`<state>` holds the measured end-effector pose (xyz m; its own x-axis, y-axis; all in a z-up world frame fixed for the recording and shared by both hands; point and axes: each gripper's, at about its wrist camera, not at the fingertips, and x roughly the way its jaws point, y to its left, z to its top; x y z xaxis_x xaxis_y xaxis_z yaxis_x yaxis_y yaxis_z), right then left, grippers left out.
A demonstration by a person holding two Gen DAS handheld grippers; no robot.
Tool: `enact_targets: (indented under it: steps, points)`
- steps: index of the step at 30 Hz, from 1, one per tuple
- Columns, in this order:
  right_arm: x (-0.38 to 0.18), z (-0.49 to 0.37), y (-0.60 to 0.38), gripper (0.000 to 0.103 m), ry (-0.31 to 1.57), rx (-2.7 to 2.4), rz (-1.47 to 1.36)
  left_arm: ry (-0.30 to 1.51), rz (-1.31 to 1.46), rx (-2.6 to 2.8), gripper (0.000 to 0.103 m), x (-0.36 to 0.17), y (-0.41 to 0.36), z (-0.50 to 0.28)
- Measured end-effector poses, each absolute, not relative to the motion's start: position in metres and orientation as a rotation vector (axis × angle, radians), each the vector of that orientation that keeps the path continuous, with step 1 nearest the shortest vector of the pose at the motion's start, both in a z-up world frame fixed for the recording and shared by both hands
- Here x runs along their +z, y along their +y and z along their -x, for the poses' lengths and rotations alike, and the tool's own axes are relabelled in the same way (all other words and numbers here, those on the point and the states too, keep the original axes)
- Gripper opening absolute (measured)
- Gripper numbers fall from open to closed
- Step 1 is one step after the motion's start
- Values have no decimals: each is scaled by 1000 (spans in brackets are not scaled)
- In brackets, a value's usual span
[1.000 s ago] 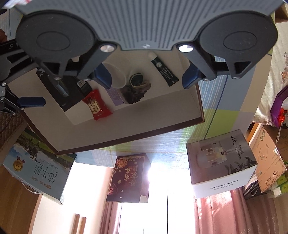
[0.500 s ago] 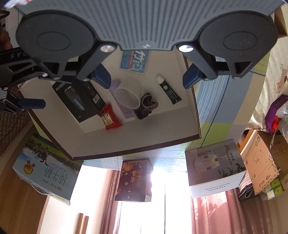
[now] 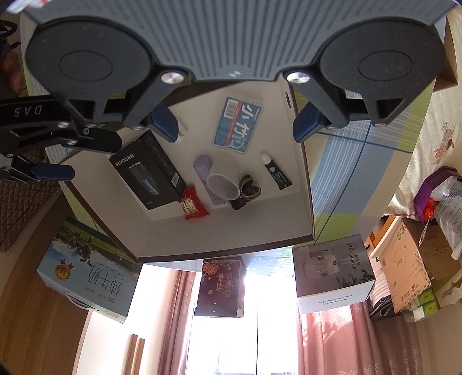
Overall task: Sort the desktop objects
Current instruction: 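Withdraw both tools from the box toward the cotton swabs and clip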
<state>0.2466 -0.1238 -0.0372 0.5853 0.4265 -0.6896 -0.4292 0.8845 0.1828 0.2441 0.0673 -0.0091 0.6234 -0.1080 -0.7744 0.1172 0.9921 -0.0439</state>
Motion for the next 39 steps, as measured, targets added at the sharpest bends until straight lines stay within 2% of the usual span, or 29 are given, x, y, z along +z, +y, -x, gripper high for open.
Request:
enact_targets:
  steps: [15,39]
  points:
    - [-28,-193,-139,101,792,539,18,879,2,-86,84,-2,56,-186]
    - [-61,-148,-161,101,894,569,79,971,18,-53,84,-32,37,-130]
